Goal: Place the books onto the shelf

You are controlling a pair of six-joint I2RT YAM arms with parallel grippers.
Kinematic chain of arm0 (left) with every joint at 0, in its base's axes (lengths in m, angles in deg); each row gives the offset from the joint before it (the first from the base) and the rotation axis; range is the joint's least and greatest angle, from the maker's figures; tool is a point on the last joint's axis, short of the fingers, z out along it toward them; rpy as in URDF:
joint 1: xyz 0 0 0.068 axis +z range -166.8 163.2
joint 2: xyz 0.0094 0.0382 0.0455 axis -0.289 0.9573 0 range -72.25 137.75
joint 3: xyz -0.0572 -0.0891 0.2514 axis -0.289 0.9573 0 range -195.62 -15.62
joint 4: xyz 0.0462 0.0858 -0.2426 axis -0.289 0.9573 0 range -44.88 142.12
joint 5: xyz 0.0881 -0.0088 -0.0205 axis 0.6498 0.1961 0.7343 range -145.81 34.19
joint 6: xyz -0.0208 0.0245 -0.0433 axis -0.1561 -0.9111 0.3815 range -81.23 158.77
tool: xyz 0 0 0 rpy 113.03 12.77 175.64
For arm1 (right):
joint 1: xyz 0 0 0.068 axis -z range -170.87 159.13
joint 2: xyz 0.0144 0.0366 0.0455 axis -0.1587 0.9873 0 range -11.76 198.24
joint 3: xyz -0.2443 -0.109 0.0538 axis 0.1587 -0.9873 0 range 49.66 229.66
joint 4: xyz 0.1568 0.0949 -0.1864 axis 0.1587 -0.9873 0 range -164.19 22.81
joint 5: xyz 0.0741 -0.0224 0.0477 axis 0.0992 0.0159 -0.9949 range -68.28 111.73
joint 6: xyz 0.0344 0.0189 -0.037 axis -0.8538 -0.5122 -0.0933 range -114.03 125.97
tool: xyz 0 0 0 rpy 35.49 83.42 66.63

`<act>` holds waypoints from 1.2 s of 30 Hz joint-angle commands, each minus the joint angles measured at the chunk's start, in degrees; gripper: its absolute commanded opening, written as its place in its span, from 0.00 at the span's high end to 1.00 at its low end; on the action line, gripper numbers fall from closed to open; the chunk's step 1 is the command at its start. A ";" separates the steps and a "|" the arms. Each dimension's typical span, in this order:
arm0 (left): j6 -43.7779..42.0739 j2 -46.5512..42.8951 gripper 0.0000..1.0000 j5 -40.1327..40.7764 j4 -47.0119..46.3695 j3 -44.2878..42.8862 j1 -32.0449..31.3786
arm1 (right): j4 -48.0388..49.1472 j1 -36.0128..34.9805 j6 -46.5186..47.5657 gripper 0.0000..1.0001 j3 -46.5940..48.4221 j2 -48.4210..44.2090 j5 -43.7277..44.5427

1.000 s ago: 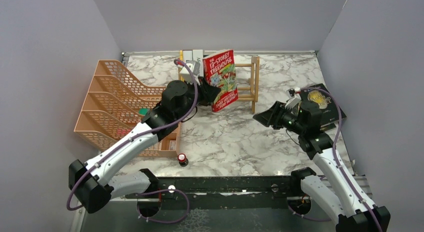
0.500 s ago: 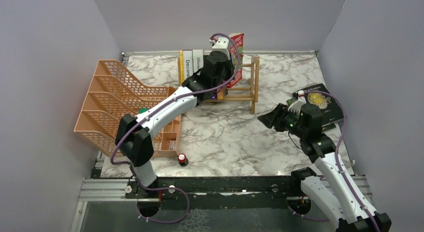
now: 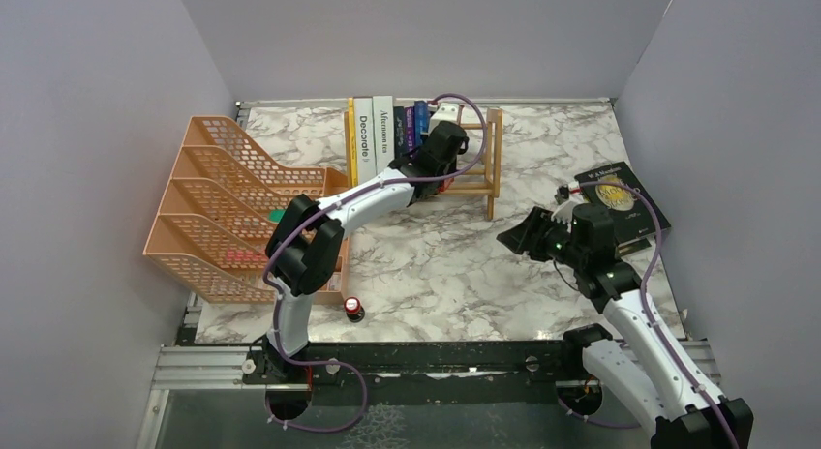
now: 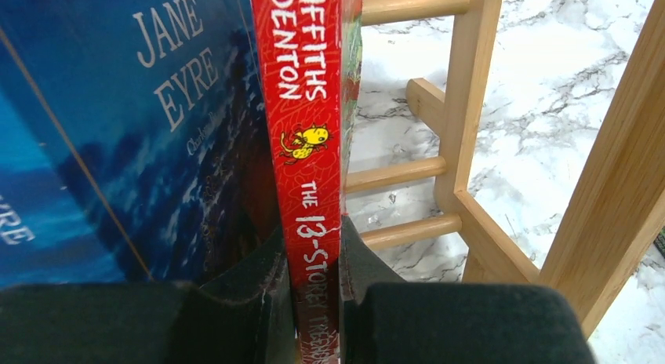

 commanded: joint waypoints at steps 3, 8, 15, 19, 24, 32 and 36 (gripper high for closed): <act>-0.36 -0.18 1.00 7.37 -7.67 0.76 0.21 | 1.99 -0.06 0.80 0.43 -0.83 0.66 2.18; 0.32 -0.15 1.00 8.01 -7.36 1.28 0.14 | 2.29 -0.07 0.67 0.43 -1.03 1.47 2.40; -1.41 -3.78 0.70 8.00 -5.65 1.64 0.17 | 2.42 -0.06 -0.18 0.43 -1.13 1.62 1.76; -1.98 -5.73 0.76 8.96 -4.41 1.68 0.14 | 2.64 -0.07 -0.97 0.43 -1.02 1.66 0.90; -3.08 -7.56 0.70 11.75 -3.07 1.95 0.16 | 1.76 -0.06 -0.86 0.43 -0.57 1.06 1.68; -3.28 -13.38 0.47 4.14 -0.02 2.46 0.22 | -1.22 -0.06 1.37 0.43 2.53 0.79 5.32; -2.40 -20.56 0.39 -1.04 2.10 6.13 0.17 | -4.59 -0.07 4.42 0.43 7.16 1.54 11.09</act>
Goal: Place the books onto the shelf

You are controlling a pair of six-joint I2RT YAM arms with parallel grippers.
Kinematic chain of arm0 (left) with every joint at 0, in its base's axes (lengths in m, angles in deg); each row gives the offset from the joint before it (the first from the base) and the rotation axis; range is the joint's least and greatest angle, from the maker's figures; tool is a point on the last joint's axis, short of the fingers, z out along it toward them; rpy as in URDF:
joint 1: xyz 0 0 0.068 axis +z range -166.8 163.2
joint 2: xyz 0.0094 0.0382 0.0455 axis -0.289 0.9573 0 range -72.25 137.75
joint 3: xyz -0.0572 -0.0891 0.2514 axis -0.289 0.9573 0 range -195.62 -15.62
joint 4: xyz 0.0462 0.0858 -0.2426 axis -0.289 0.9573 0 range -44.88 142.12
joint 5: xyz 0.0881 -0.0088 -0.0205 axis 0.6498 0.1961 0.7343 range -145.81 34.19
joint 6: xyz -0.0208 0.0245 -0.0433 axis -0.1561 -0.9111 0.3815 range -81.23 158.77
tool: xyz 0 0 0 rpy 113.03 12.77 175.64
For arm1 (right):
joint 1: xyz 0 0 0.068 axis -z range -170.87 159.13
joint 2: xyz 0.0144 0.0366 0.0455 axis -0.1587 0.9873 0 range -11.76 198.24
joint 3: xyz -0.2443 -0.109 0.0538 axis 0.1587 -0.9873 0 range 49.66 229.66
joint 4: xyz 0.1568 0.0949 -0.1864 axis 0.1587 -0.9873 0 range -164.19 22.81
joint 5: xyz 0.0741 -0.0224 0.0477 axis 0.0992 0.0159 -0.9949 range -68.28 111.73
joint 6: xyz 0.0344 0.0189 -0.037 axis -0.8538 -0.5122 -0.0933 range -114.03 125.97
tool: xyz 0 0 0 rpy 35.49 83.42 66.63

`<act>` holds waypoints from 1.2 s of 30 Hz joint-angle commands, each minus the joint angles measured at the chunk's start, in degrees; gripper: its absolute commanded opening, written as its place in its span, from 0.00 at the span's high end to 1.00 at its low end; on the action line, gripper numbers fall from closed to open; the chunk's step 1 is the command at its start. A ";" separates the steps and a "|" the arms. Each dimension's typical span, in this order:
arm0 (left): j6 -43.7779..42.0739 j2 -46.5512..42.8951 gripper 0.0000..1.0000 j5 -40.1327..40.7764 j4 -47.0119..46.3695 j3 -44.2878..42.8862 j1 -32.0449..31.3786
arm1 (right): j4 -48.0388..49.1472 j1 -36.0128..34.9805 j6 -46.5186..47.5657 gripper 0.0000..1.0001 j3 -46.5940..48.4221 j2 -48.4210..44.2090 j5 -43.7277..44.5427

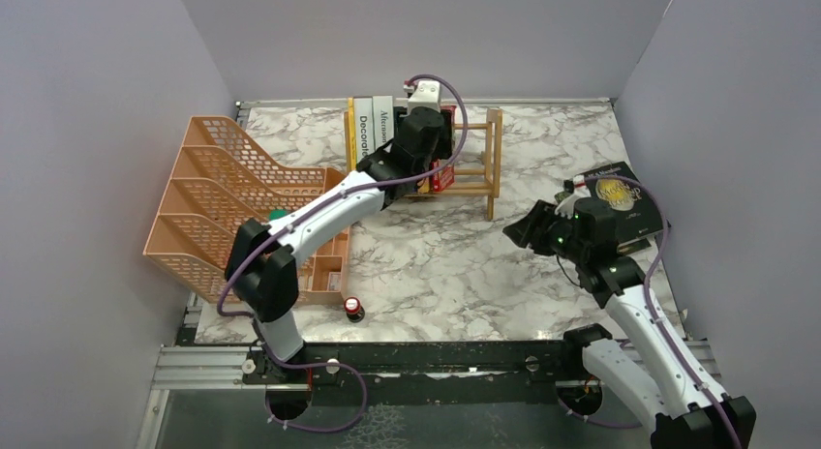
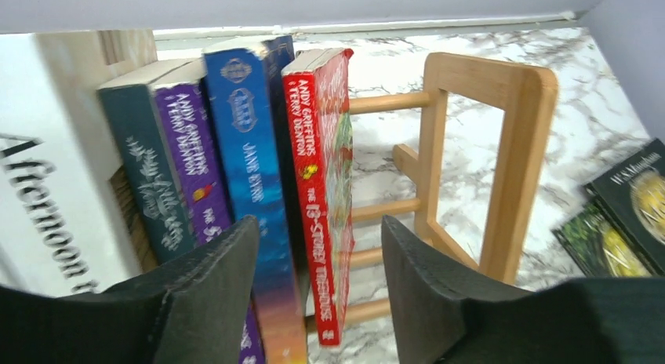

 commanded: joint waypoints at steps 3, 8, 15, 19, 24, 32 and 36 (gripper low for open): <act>1.94 -15.99 0.28 -8.52 3.23 10.06 0.45 | -5.48 -0.06 5.63 0.43 9.69 2.58 13.06; 6.69 -27.80 0.15 -11.98 6.27 20.90 0.46 | -9.60 -0.07 6.46 0.43 16.44 9.75 25.69; 8.43 -39.90 0.05 -20.60 8.46 33.07 0.54 | -10.18 -0.08 7.43 0.28 25.25 22.71 41.14; 7.29 -42.87 0.04 -22.28 8.35 38.13 0.55 | -7.16 0.07 13.04 0.20 30.04 31.06 48.37; 7.51 -42.89 0.04 -25.00 7.97 39.84 0.59 | -5.82 4.43 16.65 0.17 37.11 43.79 52.53; 7.12 -42.49 0.04 -25.36 7.33 40.63 0.59 | -1.04 8.11 26.35 0.16 44.77 60.51 56.53; 7.64 -42.17 0.03 -25.07 6.89 41.82 0.59 | -1.33 9.03 29.66 0.16 48.29 67.75 59.17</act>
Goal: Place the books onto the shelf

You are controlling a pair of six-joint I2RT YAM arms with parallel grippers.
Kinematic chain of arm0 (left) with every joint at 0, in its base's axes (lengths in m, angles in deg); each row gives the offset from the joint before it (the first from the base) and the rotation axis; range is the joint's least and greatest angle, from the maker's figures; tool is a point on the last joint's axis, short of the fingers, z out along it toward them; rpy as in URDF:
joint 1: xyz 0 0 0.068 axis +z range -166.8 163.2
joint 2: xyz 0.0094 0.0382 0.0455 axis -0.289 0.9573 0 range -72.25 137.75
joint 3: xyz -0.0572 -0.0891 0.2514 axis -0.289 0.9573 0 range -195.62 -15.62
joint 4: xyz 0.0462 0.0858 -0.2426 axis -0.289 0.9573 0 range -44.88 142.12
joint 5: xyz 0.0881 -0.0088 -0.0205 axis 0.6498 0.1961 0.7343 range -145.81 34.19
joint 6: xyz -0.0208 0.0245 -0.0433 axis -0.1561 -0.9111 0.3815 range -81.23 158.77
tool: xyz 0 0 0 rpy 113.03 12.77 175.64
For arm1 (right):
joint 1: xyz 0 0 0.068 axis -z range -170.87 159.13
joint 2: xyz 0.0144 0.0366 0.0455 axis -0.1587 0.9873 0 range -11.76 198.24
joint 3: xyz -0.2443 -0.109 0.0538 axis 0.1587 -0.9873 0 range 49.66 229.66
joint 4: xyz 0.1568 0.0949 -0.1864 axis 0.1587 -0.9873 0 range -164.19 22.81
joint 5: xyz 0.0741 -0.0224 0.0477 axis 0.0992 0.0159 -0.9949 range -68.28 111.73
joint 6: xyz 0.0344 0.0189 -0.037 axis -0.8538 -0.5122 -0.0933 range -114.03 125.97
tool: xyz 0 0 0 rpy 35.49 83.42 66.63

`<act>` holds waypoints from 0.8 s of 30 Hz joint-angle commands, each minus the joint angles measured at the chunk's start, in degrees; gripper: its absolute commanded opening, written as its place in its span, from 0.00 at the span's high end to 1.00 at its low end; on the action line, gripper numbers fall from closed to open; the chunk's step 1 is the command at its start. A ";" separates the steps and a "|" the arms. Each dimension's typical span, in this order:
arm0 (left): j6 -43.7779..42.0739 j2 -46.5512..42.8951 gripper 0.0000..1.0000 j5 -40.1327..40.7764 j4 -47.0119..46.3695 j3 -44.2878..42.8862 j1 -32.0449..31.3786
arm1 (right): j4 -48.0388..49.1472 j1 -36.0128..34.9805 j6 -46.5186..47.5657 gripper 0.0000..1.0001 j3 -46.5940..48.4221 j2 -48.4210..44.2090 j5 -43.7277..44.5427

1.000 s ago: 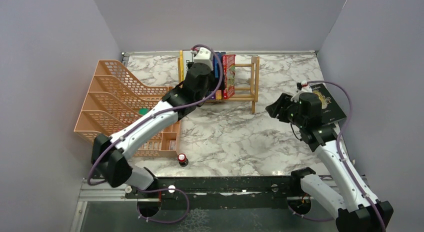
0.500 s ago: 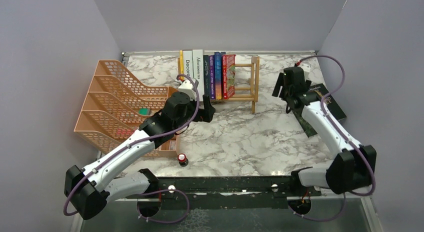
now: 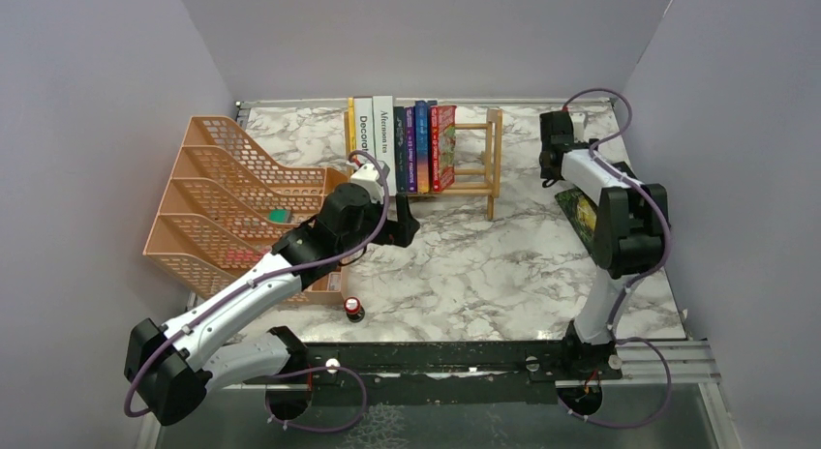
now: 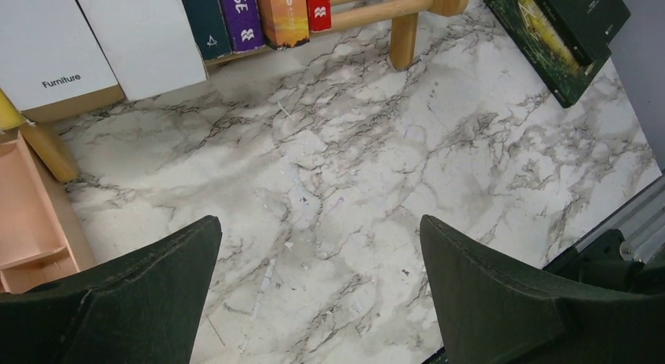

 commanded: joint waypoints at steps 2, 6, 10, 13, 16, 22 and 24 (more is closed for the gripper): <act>0.45 0.33 0.03 -0.79 -1.45 1.88 0.24 | 2.01 1.06 5.68 0.16 5.60 7.83 6.58; 0.55 2.08 0.04 -0.89 -1.53 2.18 0.23 | 5.33 1.15 10.23 0.16 7.92 12.12 8.93; 0.55 4.18 0.04 -1.01 -1.99 1.99 0.17 | 7.16 1.56 13.35 0.17 9.92 16.68 12.83; 0.55 5.56 0.03 -0.73 -2.25 1.71 0.20 | 9.40 2.12 14.36 0.19 9.98 18.41 14.56; 0.46 6.83 0.04 -0.39 -2.25 1.14 0.17 | 12.94 2.35 16.72 0.22 8.93 19.34 16.77; 0.46 8.04 0.03 -0.17 -2.41 0.98 0.31 | 18.08 2.38 22.15 0.37 7.58 21.68 17.16; 0.61 8.15 0.04 -0.12 -2.50 1.03 0.32 | 16.28 2.37 20.78 0.43 7.85 22.28 17.56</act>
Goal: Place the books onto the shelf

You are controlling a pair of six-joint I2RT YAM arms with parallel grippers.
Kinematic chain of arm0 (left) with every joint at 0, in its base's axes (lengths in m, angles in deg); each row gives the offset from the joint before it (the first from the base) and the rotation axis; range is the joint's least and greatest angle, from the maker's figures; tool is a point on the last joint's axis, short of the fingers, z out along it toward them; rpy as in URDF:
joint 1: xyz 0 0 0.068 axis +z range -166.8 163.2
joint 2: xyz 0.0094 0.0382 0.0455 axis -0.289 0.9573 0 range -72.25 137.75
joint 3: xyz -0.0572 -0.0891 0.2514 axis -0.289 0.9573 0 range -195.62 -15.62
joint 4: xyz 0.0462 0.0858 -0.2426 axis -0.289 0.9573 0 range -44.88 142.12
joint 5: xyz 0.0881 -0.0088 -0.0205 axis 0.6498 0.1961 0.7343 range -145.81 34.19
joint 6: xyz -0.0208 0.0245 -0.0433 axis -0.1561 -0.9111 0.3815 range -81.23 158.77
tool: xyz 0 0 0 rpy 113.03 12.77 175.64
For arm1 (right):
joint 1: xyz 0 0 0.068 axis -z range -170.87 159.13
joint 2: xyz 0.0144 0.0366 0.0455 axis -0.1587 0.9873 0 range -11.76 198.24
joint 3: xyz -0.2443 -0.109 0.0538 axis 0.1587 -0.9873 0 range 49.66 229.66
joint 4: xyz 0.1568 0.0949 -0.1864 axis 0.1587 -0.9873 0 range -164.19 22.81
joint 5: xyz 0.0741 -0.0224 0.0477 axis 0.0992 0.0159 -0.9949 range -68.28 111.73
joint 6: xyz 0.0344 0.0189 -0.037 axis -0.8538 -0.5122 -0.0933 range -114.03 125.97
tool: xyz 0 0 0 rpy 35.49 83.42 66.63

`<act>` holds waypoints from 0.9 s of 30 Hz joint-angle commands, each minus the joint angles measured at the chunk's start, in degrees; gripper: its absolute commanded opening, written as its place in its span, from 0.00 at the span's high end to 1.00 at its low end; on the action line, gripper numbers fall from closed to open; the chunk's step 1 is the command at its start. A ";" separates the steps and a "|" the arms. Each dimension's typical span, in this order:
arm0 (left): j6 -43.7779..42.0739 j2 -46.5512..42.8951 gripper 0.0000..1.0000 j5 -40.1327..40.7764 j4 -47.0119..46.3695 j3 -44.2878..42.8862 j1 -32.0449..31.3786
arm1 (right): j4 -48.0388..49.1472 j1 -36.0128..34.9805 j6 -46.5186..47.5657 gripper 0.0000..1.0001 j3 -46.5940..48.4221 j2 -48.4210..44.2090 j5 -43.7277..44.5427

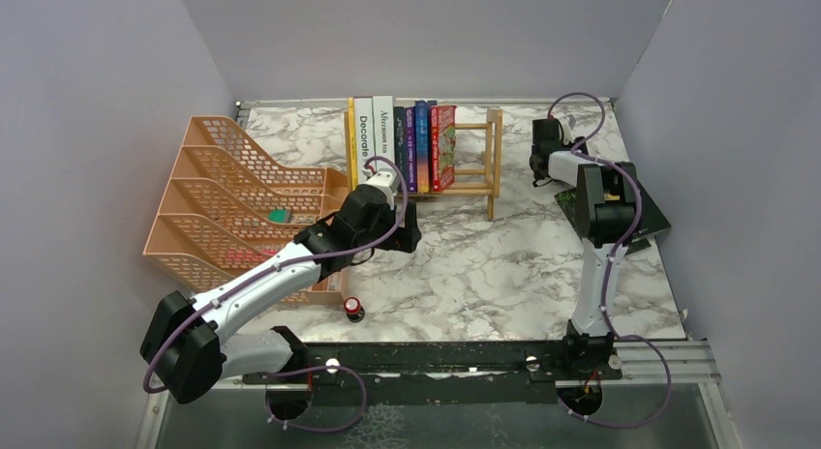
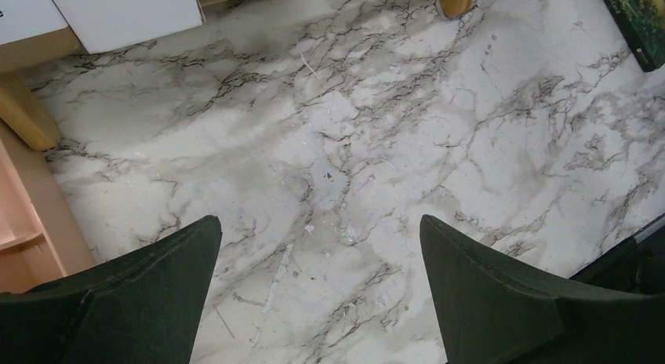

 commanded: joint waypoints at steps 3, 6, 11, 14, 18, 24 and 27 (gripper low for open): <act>0.77 0.30 0.04 0.17 -1.39 -0.78 0.40 | 0.15 0.25 -0.67 0.52 -0.65 2.51 1.94; 0.92 0.36 0.04 0.57 -1.07 -0.93 0.45 | -3.83 0.26 -3.70 0.68 0.68 2.48 1.81; 1.20 0.19 0.04 0.54 -0.84 -1.17 0.64 | -8.90 -1.27 -7.01 0.88 2.54 -0.98 0.13; 1.48 -0.13 0.04 0.41 -0.89 -1.16 0.77 | -11.21 -2.82 -8.54 0.98 3.07 -4.44 -0.16; 1.71 -0.48 0.04 0.09 -0.85 -1.57 0.83 | -16.69 -4.69 -11.26 0.99 4.08 -8.69 -0.10; 1.71 -1.25 0.03 -0.86 -0.82 -1.91 0.91 | -25.62 -7.94 -17.80 0.99 5.46 -15.99 -2.31; 1.80 -1.48 0.03 -1.15 -0.84 -2.40 0.91 | -29.91 -8.91 -21.90 0.99 6.08 -21.09 -8.91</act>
